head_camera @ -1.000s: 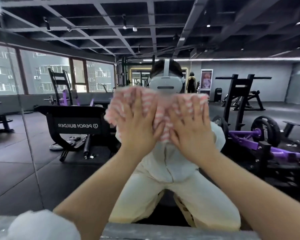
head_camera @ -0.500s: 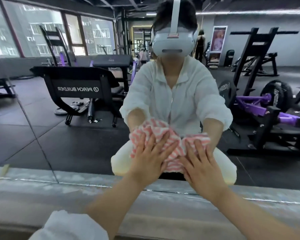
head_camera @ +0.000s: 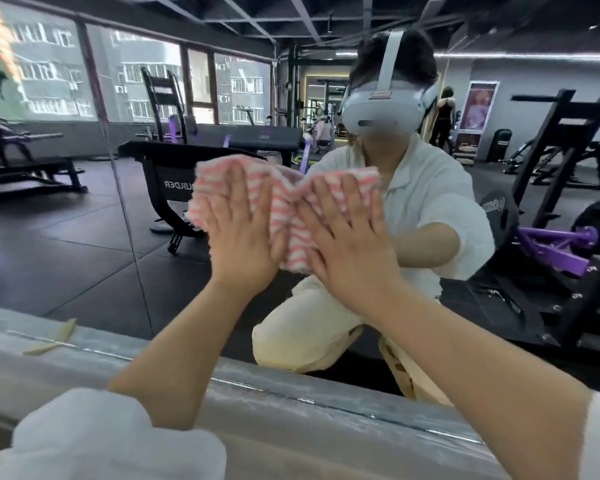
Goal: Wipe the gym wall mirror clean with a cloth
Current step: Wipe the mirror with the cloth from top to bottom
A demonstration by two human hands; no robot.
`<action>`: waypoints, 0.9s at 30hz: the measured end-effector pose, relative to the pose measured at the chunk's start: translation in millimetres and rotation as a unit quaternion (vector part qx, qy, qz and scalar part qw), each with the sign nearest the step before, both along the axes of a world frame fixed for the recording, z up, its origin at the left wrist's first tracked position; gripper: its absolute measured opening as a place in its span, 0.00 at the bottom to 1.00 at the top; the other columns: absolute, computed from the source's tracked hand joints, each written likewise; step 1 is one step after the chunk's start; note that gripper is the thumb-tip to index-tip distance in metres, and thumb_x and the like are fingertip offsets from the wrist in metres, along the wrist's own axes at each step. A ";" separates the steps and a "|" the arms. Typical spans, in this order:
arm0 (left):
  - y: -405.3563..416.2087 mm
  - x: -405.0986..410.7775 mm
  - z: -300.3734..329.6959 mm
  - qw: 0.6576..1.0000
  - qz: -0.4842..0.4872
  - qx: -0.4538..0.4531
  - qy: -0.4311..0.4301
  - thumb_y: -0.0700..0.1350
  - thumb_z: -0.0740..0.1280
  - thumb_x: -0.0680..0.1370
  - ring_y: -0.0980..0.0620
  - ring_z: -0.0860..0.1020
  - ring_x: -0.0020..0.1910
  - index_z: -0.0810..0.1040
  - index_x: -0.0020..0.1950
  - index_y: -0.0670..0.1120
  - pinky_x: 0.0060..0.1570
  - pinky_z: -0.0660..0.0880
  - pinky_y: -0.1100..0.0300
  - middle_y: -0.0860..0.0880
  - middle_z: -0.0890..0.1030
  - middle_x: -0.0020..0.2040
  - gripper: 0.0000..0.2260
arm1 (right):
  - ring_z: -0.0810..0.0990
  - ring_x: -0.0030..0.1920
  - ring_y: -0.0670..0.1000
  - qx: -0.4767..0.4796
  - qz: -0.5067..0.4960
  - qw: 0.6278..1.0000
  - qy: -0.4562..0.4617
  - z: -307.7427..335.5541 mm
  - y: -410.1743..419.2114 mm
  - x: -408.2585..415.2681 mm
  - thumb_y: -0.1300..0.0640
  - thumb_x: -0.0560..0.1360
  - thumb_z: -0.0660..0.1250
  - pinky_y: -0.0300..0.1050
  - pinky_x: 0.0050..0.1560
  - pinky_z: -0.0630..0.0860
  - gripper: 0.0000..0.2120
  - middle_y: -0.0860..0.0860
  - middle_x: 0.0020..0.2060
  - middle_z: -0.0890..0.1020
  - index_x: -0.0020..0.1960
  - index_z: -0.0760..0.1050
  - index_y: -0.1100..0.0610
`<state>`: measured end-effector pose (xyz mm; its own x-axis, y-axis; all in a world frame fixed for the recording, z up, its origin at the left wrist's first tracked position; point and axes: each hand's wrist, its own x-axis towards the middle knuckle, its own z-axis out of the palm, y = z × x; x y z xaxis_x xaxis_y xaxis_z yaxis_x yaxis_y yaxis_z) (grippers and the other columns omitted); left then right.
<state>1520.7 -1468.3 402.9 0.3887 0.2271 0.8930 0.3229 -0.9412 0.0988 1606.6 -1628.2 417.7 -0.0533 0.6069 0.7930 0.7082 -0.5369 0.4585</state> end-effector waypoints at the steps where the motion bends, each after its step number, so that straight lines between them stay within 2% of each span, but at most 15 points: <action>1: 10.5 -3.8 3.9 1.000 0.009 -0.026 -0.004 0.56 0.50 0.79 0.27 0.52 0.73 0.45 0.77 0.48 0.67 0.53 0.29 0.32 0.49 0.76 0.30 | 0.52 0.74 0.62 -0.008 0.009 1.000 0.003 10.2 11.9 -7.0 0.45 0.76 0.52 0.62 0.73 0.41 0.30 0.55 0.76 0.59 0.76 0.61 0.55; 4: 29.0 -13.4 1.4 0.995 0.019 -0.087 -0.035 0.55 0.49 0.78 0.29 0.50 0.74 0.43 0.77 0.48 0.69 0.50 0.31 0.32 0.47 0.76 0.30 | 0.58 0.74 0.62 -0.015 0.053 0.998 0.012 23.3 32.3 -22.7 0.45 0.75 0.52 0.61 0.73 0.47 0.30 0.58 0.74 0.64 0.74 0.66 0.57; 6: 33.0 -19.0 -5.8 0.991 0.020 -0.121 -0.057 0.55 0.48 0.78 0.30 0.50 0.74 0.40 0.76 0.51 0.71 0.48 0.34 0.33 0.48 0.76 0.30 | 0.61 0.74 0.61 0.021 0.095 0.995 0.028 17.2 29.7 -25.8 0.48 0.77 0.56 0.62 0.73 0.53 0.27 0.60 0.73 0.66 0.73 0.67 0.59; 8: 31.0 -23.1 -13.7 0.985 0.015 -0.153 -0.078 0.55 0.48 0.78 0.30 0.49 0.74 0.36 0.76 0.50 0.71 0.46 0.36 0.33 0.47 0.76 0.30 | 0.61 0.74 0.62 0.055 0.108 0.992 0.044 -0.3 18.0 -23.1 0.51 0.78 0.58 0.61 0.73 0.54 0.26 0.61 0.73 0.65 0.73 0.65 0.60; 10: 27.6 -26.9 -20.7 0.979 0.008 -0.182 -0.094 0.55 0.48 0.79 0.31 0.47 0.74 0.38 0.74 0.46 0.70 0.43 0.37 0.34 0.46 0.76 0.29 | 0.62 0.73 0.62 0.037 0.099 0.993 0.056 -35.1 1.5 -19.8 0.54 0.77 0.59 0.59 0.74 0.56 0.25 0.61 0.73 0.65 0.72 0.66 0.62; 12: 25.9 -29.3 -28.0 0.973 0.001 -0.209 -0.097 0.55 0.47 0.78 0.31 0.45 0.75 0.38 0.73 0.45 0.71 0.41 0.39 0.34 0.45 0.77 0.29 | 0.65 0.71 0.62 -0.078 0.080 0.993 0.045 -91.4 -19.6 -15.8 0.56 0.75 0.57 0.57 0.71 0.60 0.25 0.62 0.72 0.67 0.70 0.68 0.63; 14: 25.1 -31.0 -35.3 0.969 0.002 -0.228 -0.092 0.56 0.46 0.77 0.33 0.44 0.75 0.36 0.72 0.45 0.71 0.38 0.43 0.35 0.43 0.77 0.29 | 0.69 0.68 0.60 -0.246 0.068 0.966 0.034 -159.6 -45.7 -9.7 0.54 0.75 0.54 0.54 0.71 0.57 0.25 0.60 0.71 0.67 0.69 0.71 0.62; 15: 25.8 -32.1 -39.8 0.968 0.002 -0.234 -0.089 0.57 0.45 0.77 0.33 0.43 0.75 0.36 0.72 0.45 0.71 0.37 0.45 0.35 0.43 0.77 0.29 | 0.70 0.68 0.57 -0.312 0.070 0.946 0.044 -191.4 -58.5 -6.2 0.54 0.76 0.51 0.52 0.73 0.53 0.25 0.56 0.70 0.66 0.71 0.68 0.60; 17: 26.0 -33.5 -52.0 0.967 0.004 -0.240 -0.088 0.57 0.45 0.77 0.34 0.42 0.75 0.35 0.71 0.46 0.71 0.36 0.46 0.35 0.42 0.76 0.29 | 0.67 0.69 0.52 -0.382 0.062 0.916 0.100 -236.9 -81.0 -2.9 0.54 0.82 0.43 0.49 0.74 0.45 0.25 0.50 0.67 0.69 0.78 0.53 0.58; 18: 26.4 -34.3 -58.8 0.965 0.006 -0.246 -0.087 0.57 0.45 0.77 0.34 0.41 0.75 0.34 0.71 0.46 0.71 0.36 0.46 0.34 0.42 0.76 0.29 | 0.64 0.71 0.51 -0.399 0.062 0.905 0.133 -249.0 -87.2 -1.2 0.52 0.82 0.39 0.47 0.74 0.43 0.26 0.48 0.67 0.70 0.78 0.49 0.57; 19: 27.2 -34.8 -66.8 0.964 0.006 -0.253 -0.081 0.57 0.45 0.77 0.34 0.41 0.75 0.34 0.71 0.45 0.71 0.35 0.46 0.34 0.41 0.76 0.30 | 0.62 0.73 0.50 -0.408 0.065 0.896 0.162 -254.8 -91.1 1.2 0.50 0.82 0.37 0.45 0.75 0.43 0.26 0.47 0.67 0.72 0.78 0.51 0.55; 23: 33.7 -38.5 -107.2 0.962 0.025 -0.267 -0.056 0.56 0.45 0.78 0.33 0.41 0.75 0.37 0.74 0.39 0.71 0.34 0.47 0.31 0.41 0.75 0.32 | 0.68 0.68 0.47 -0.406 0.103 0.879 0.228 -250.1 -91.9 3.9 0.48 0.81 0.43 0.41 0.73 0.57 0.25 0.46 0.67 0.74 0.77 0.54 0.52; 27: 37.4 -41.7 -138.1 0.944 0.020 -0.321 -0.069 0.59 0.46 0.78 0.35 0.41 0.75 0.34 0.73 0.40 0.72 0.36 0.44 0.33 0.39 0.76 0.34 | 0.73 0.66 0.45 -0.439 0.151 0.858 0.222 -240.4 -84.2 13.8 0.47 0.73 0.64 0.40 0.68 0.66 0.29 0.46 0.68 0.74 0.72 0.66 0.52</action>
<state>1478.9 -1430.9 264.7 0.2586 0.7507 0.6080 0.2996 -0.6607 0.6883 1620.4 -1712.4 177.3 -0.1244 0.9920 0.0209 0.9636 0.1157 0.2408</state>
